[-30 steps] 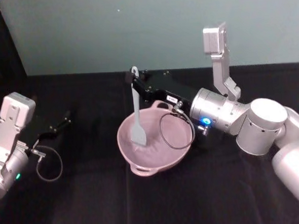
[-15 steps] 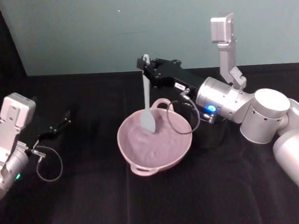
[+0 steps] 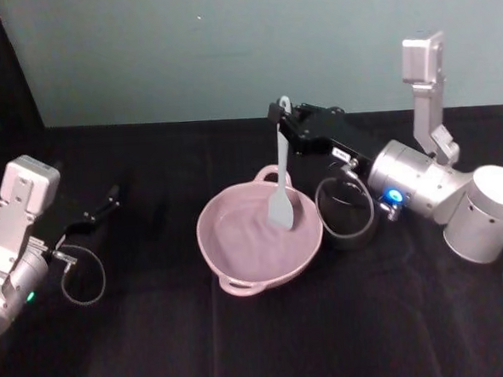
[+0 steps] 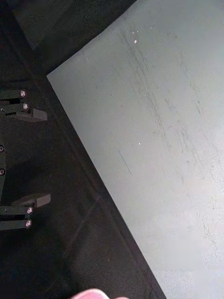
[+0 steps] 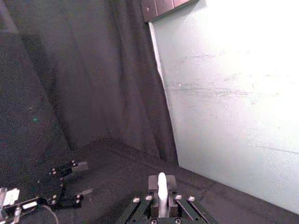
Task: Use the one hand to pick up the spoon and stir the clear water in the bowl.
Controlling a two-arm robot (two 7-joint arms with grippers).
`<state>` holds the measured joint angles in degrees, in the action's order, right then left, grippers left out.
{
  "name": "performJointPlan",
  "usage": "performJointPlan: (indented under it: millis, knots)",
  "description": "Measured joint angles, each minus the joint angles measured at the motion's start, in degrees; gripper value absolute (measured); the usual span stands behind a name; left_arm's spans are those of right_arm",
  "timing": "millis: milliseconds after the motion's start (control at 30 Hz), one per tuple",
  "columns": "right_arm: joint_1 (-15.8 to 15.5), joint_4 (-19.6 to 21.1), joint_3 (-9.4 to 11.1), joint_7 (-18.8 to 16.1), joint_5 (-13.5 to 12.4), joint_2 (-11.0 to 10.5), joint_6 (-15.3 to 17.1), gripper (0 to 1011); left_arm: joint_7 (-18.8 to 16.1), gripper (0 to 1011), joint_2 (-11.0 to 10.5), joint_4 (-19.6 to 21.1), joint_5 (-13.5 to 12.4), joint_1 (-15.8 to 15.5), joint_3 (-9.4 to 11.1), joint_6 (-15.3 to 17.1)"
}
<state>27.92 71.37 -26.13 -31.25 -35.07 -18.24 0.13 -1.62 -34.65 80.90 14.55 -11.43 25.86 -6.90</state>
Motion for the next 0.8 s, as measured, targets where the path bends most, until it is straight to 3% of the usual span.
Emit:
performJointPlan:
  millis: [267, 467, 800]
  knots:
    - [-3.23, 4.53, 0.27, 0.54, -0.54, -1.64, 0.68, 109, 0.00, 1011, 0.00, 0.00, 0.00, 0.00, 0.00, 0.00]
    - [-4.45, 6.80, -0.73, 0.42, -0.61, -2.00, 1.00, 109, 0.00, 1011, 0.00, 0.00, 0.00, 0.00, 0.00, 0.00]
    - [-2.60, 5.38, -3.40, -1.15, -0.38, -0.16, 1.35, 109, 0.00, 1011, 0.00, 0.00, 0.00, 0.00, 0.00, 0.00]
